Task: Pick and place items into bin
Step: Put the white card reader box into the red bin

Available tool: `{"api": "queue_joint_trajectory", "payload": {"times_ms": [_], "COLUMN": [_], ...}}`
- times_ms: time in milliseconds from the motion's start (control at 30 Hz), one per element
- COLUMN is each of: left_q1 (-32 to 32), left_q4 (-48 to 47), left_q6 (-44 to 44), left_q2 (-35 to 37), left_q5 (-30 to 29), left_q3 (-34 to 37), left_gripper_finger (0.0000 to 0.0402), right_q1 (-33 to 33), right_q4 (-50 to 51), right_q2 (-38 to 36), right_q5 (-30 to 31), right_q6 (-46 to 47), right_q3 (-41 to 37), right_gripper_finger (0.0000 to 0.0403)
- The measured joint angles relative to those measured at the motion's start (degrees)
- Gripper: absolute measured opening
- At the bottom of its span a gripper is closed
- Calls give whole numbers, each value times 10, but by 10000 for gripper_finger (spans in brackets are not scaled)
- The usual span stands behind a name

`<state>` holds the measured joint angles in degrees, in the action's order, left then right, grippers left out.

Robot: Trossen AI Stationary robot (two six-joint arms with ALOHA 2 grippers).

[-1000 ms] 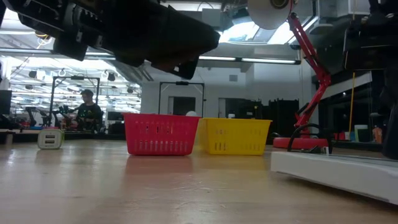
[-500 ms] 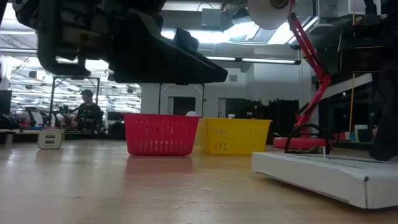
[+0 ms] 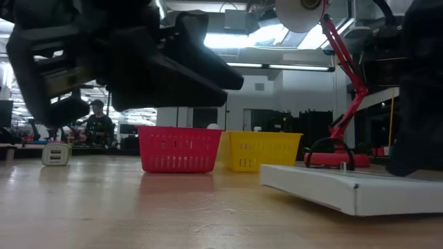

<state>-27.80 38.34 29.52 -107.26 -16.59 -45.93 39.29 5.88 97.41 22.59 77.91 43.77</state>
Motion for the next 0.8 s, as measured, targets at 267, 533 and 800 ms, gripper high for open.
{"api": "queue_joint_trajectory", "payload": {"times_ms": [267,533,800], "left_q1": [0,0,-3], "left_q4": [-43,-75,-75], "left_q6": [54,144,132], "left_q2": [0,0,0], "left_q5": [-6,-47,2], "left_q3": [0,0,0], "left_gripper_finger": [152,151,151], "right_q1": [-12,-17,-17], "right_q4": [-3,-5,-15], "right_q2": [0,0,1], "right_q5": [1,2,3], "right_q6": [1,0,-1], "right_q3": [0,0,-1], "right_gripper_finger": [0,0,0]}}
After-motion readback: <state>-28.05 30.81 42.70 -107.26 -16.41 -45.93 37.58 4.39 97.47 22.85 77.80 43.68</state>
